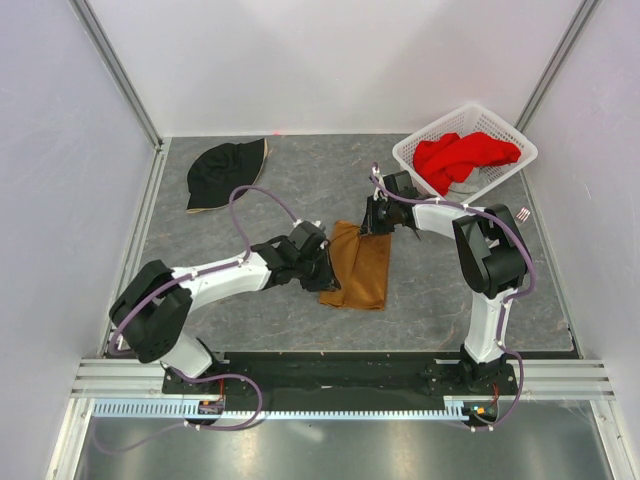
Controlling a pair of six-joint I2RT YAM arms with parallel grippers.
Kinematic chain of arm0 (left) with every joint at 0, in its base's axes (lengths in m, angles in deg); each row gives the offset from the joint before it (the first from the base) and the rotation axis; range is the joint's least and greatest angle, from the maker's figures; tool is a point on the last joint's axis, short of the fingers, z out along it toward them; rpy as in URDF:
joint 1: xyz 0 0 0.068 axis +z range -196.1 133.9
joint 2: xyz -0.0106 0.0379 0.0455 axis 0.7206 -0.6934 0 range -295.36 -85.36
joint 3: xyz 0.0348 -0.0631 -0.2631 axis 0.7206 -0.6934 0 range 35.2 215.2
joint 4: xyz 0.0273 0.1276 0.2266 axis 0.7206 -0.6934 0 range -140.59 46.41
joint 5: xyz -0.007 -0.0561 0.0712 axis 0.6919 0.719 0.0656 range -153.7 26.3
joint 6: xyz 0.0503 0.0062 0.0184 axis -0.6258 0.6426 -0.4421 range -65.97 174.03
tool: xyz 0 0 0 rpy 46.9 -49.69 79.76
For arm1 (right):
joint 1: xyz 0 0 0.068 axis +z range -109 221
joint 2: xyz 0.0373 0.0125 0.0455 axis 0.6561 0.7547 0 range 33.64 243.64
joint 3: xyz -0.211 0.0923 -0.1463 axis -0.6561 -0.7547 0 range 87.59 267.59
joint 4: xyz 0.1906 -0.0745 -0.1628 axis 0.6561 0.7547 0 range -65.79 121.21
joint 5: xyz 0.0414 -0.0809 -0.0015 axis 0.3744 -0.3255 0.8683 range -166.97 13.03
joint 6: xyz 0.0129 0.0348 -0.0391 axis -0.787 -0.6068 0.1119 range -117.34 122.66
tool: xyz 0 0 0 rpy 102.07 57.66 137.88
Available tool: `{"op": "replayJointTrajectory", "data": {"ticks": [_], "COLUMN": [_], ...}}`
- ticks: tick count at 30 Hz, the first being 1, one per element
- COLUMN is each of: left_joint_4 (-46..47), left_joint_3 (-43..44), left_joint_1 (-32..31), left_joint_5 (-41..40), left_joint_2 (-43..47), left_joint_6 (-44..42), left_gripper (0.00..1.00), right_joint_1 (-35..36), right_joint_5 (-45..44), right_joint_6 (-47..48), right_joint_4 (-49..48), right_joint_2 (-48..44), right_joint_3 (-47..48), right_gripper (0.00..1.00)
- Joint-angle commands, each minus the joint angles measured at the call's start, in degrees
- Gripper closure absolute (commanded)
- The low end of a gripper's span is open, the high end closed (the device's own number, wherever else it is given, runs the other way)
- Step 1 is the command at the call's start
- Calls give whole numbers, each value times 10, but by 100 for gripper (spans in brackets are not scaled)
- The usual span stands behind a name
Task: Fold the napkin into a case and place the utensils inside
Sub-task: Smooth out the 2/3-rectangle-folded napkin at the center of the board.
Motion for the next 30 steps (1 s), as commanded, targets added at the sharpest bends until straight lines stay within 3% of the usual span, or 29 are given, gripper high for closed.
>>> {"op": "replayJointTrajectory", "data": {"ticks": [1, 11, 16, 20, 24, 26, 30], "left_joint_4": [-37, 46, 22, -10, -39, -39, -60], "left_joint_3": [6, -39, -51, -41, -19, 2, 76], "left_joint_1": [20, 23, 20, 10, -17, -32, -107], "left_joint_5": [-35, 8, -34, -66, -79, -100, -142], "left_joint_2": [18, -78, -24, 30, 62, 69, 11], "left_joint_6": [-11, -3, -9, -18, -20, -27, -74], "left_gripper": [77, 88, 86, 72, 55, 53, 33], "right_joint_1": [0, -1, 0, -1, -5, -9, -57], "right_joint_5": [-18, -12, -22, -56, -91, -103, -98], "right_joint_6": [15, 0, -13, -37, -48, -51, -88], "right_joint_4": [3, -1, 32, 86, 126, 139, 144], "right_joint_2": [8, 7, -28, -95, -168, -210, -286], "right_joint_3": [7, 15, 20, 1, -45, -71, -153], "right_gripper": [100, 99, 75, 48, 34, 24, 17]}}
